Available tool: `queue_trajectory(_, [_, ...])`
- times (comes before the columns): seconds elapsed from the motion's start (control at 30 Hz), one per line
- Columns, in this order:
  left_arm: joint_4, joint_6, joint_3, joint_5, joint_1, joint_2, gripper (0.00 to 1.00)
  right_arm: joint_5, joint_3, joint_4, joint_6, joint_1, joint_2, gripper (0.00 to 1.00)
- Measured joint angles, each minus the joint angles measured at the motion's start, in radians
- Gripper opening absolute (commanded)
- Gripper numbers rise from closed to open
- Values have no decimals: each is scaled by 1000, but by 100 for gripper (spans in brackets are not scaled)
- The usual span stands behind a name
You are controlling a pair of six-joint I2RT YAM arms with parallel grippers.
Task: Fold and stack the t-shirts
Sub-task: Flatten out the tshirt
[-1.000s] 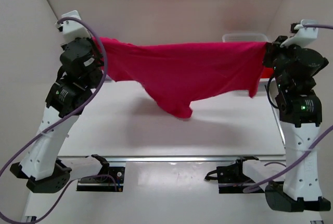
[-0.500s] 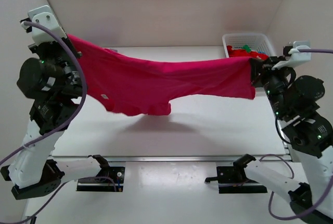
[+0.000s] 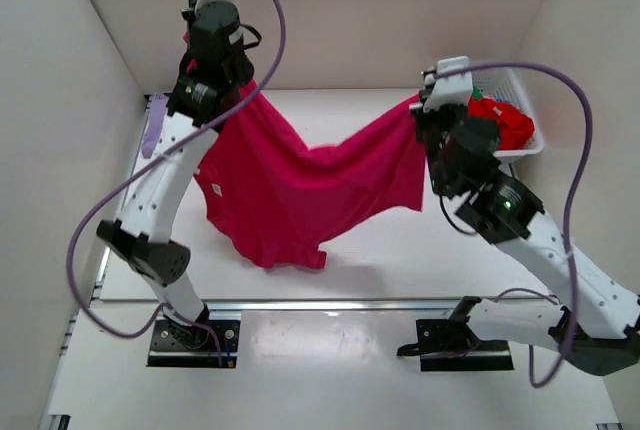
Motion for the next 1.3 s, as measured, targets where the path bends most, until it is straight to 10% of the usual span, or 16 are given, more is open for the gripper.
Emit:
queue_trajectory(0.33, [-253,-281,40,261,182,88,0,-478,40,-73,143,-702,149,0])
queue_trajectory(0.57, [-250,-338,-47,332,247,39,0,-606,-40,-90,165,-776,167,0])
queue_trajectory(0.8, [-248,-299,-57,312,172,-20,0,-500,-43,-192,136,-641,87,0])
queue_trajectory(0.93, [-193,-186,-71,189,11,-122,0,-193,28,-150,11,-280,27,0])
queue_trajectory(1.1, [-103,-56,-83,64,-145,-282,0,195,-84,569,-656,252,-7,0])
queue_trajectory(1.3, [37,104,-95,-106,-265,-435,0,380,3,851,-972,314,64,0])
